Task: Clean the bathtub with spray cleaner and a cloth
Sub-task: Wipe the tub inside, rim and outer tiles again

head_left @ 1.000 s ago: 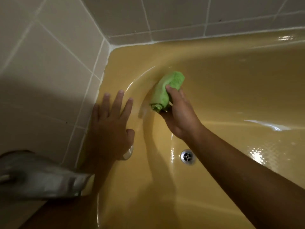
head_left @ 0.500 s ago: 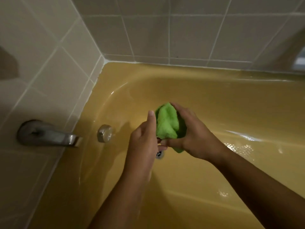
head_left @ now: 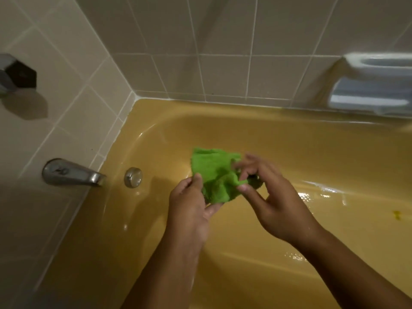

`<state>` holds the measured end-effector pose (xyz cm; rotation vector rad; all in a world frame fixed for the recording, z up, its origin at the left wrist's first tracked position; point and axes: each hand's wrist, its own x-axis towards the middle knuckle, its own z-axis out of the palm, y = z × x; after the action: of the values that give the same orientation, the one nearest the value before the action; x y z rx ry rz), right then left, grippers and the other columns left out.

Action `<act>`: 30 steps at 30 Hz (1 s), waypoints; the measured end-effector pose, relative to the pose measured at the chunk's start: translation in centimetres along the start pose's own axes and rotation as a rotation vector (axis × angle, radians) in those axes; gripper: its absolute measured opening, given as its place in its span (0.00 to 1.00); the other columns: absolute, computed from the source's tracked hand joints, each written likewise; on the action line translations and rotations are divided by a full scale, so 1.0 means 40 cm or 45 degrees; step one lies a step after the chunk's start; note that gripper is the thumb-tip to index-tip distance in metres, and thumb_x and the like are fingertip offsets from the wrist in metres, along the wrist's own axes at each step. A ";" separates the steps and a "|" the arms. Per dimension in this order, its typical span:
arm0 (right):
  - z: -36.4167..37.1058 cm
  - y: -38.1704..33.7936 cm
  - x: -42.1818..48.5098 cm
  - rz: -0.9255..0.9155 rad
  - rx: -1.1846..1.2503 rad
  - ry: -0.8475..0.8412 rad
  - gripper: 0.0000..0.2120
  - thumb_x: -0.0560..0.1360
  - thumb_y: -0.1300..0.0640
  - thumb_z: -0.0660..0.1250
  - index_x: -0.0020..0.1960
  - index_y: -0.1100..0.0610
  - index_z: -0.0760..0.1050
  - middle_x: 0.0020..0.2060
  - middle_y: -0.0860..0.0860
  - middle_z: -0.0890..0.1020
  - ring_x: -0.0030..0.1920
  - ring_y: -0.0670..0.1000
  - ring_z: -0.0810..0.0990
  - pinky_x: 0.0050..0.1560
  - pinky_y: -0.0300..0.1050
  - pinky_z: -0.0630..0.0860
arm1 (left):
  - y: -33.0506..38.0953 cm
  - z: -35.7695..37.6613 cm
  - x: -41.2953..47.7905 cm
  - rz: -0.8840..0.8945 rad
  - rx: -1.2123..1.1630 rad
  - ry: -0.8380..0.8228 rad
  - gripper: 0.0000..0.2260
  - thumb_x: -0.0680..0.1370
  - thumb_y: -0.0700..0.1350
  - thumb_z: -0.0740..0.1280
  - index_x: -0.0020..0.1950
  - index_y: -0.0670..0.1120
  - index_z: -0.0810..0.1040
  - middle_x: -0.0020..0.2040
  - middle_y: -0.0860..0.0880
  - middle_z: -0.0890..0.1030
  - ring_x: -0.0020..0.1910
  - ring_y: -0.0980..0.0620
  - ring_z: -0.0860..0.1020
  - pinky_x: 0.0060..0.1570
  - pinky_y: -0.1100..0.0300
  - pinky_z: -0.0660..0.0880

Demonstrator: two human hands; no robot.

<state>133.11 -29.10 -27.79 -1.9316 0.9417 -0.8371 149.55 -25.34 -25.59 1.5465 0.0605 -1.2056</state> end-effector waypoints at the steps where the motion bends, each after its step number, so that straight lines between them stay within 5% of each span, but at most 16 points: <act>1: -0.012 -0.006 -0.023 -0.021 0.017 -0.064 0.05 0.80 0.51 0.70 0.53 0.47 0.74 0.60 0.43 0.80 0.66 0.48 0.77 0.67 0.57 0.72 | 0.002 0.004 -0.003 0.027 -0.057 0.027 0.07 0.85 0.45 0.64 0.52 0.44 0.79 0.51 0.41 0.86 0.50 0.41 0.85 0.43 0.45 0.83; 3: -0.038 -0.030 -0.060 0.054 0.170 -0.174 0.09 0.79 0.49 0.72 0.55 0.48 0.73 0.53 0.47 0.83 0.57 0.51 0.80 0.59 0.49 0.76 | 0.009 0.011 -0.015 0.088 -0.097 0.047 0.08 0.86 0.45 0.63 0.52 0.44 0.79 0.45 0.44 0.87 0.42 0.46 0.87 0.37 0.51 0.83; 5: -0.049 -0.042 -0.077 0.197 0.330 -0.063 0.11 0.80 0.49 0.71 0.58 0.50 0.74 0.51 0.49 0.83 0.56 0.52 0.81 0.57 0.48 0.77 | 0.009 0.020 -0.024 0.127 -0.054 0.059 0.07 0.85 0.46 0.64 0.54 0.44 0.79 0.44 0.44 0.88 0.39 0.47 0.87 0.36 0.51 0.83; 7: -0.049 -0.039 -0.069 0.416 0.291 0.110 0.15 0.80 0.42 0.67 0.64 0.43 0.70 0.56 0.44 0.82 0.58 0.46 0.80 0.57 0.51 0.78 | -0.003 0.028 -0.028 0.151 0.017 0.067 0.05 0.85 0.47 0.66 0.57 0.47 0.78 0.49 0.41 0.87 0.45 0.43 0.87 0.43 0.43 0.84; 11: -0.037 -0.047 -0.039 0.819 0.686 -0.040 0.21 0.81 0.42 0.65 0.70 0.29 0.61 0.55 0.46 0.86 0.51 0.44 0.86 0.47 0.43 0.81 | -0.017 0.050 -0.042 0.182 0.088 0.046 0.05 0.83 0.50 0.69 0.56 0.56 0.74 0.59 0.41 0.82 0.55 0.40 0.83 0.51 0.34 0.82; 17: -0.029 -0.025 -0.029 0.608 0.659 0.095 0.23 0.85 0.55 0.63 0.68 0.28 0.67 0.52 0.54 0.82 0.50 0.52 0.84 0.53 0.52 0.84 | -0.018 0.047 -0.030 0.481 0.624 -0.183 0.11 0.78 0.66 0.67 0.57 0.66 0.73 0.56 0.48 0.83 0.52 0.47 0.85 0.52 0.36 0.83; 22: -0.016 0.039 0.006 0.499 0.532 -0.058 0.28 0.82 0.67 0.66 0.72 0.38 0.68 0.62 0.39 0.76 0.57 0.38 0.78 0.55 0.39 0.79 | 0.002 0.002 0.022 0.542 1.248 -0.624 0.34 0.75 0.56 0.74 0.76 0.70 0.61 0.71 0.55 0.72 0.68 0.54 0.75 0.67 0.47 0.76; 26: 0.039 0.088 0.066 0.520 0.234 -0.081 0.30 0.79 0.65 0.71 0.75 0.43 0.68 0.65 0.44 0.76 0.61 0.45 0.77 0.61 0.44 0.77 | -0.014 0.002 0.090 0.907 1.671 -0.282 0.30 0.79 0.47 0.73 0.79 0.56 0.66 0.65 0.51 0.72 0.63 0.50 0.74 0.57 0.59 0.70; 30: 0.145 0.203 0.170 0.421 -0.250 -0.032 0.21 0.77 0.57 0.74 0.68 0.49 0.75 0.57 0.49 0.78 0.59 0.53 0.76 0.62 0.52 0.75 | -0.030 0.003 0.256 1.006 1.856 -0.095 0.17 0.81 0.48 0.70 0.68 0.52 0.73 0.56 0.49 0.70 0.55 0.45 0.76 0.50 0.50 0.76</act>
<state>138.77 -35.82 -36.07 -1.8718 1.3249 -0.5436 153.63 -30.44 -33.55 2.3077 -1.6324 -0.5444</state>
